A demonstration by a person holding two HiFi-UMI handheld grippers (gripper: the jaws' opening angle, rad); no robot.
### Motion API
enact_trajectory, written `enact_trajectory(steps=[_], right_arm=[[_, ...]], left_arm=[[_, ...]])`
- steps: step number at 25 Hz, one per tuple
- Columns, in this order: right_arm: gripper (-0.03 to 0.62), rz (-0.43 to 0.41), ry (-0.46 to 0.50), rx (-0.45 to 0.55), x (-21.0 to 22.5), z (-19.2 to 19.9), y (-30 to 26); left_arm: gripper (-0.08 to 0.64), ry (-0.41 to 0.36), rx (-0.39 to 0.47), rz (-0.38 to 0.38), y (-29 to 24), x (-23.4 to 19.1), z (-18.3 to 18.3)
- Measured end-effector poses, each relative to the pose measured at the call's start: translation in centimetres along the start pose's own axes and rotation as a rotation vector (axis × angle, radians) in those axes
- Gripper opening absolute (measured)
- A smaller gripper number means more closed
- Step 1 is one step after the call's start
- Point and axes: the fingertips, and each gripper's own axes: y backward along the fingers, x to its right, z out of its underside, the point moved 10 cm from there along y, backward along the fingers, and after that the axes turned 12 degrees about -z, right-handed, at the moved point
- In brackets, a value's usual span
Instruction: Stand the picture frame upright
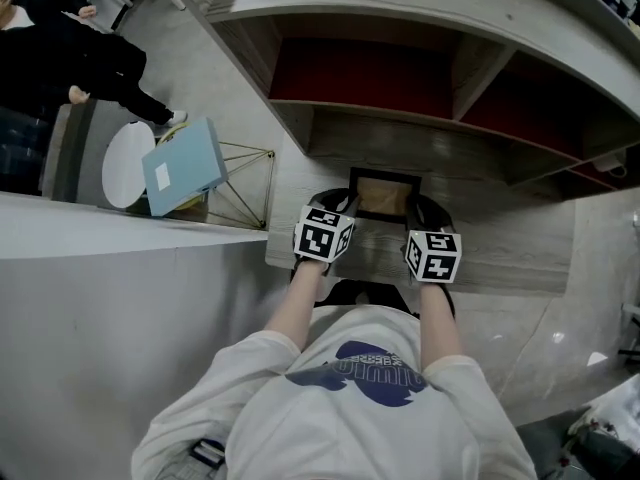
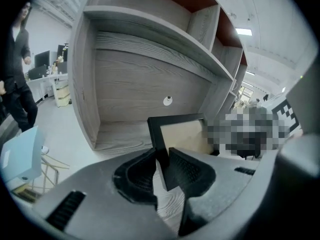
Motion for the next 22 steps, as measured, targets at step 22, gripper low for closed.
enact_trajectory(steps=[22], right_arm=[[0.072, 0.252, -0.137, 0.136, 3.0, 2.6, 6.4]], left_arm=[[0.087, -0.242, 0.035, 0.228, -3.3, 6.4, -3.6]])
